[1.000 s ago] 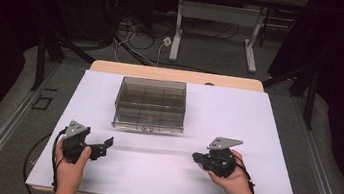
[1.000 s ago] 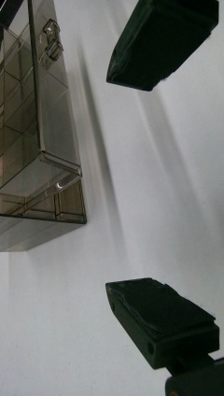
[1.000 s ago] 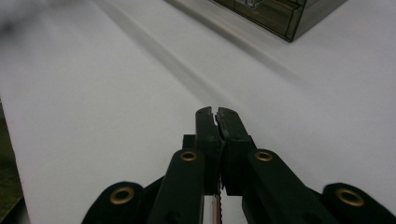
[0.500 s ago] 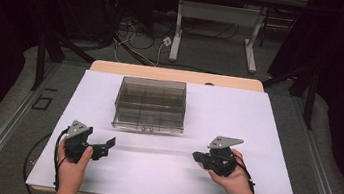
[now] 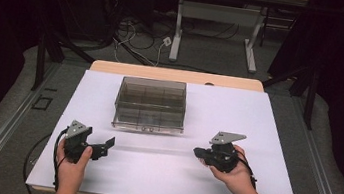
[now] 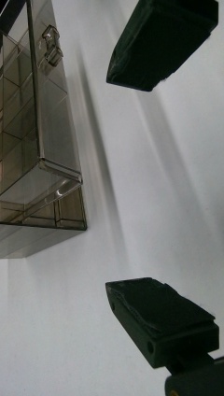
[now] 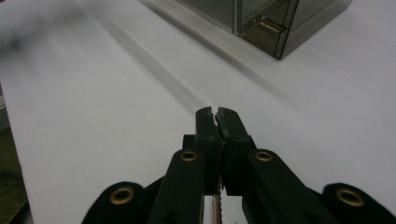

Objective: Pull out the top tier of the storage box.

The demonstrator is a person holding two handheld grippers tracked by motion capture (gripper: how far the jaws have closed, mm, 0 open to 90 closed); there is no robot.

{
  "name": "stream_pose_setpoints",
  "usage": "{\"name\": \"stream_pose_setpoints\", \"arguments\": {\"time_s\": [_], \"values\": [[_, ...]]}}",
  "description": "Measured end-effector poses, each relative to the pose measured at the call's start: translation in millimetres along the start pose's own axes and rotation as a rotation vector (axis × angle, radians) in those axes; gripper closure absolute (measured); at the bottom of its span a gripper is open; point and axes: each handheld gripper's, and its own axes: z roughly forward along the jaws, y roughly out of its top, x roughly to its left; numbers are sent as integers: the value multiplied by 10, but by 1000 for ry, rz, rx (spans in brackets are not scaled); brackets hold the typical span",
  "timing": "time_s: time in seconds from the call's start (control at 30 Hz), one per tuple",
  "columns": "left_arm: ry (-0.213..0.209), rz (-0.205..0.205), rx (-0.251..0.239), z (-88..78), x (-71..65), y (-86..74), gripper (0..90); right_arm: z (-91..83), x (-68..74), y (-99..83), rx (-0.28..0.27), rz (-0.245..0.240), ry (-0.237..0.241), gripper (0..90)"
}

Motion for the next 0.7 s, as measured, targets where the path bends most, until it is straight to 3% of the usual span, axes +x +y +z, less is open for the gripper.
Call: {"name": "stream_pose_setpoints", "arguments": {"time_s": [0.43, 0.7], "values": [[11, 4, -10, -22, -4, 23, 33, -32, 19, 326, -26, -40, 3, 883], [22, 6, -14, -35, -25, 31, 33, -71, -12, 538, -54, -36, 11, 883]]}}
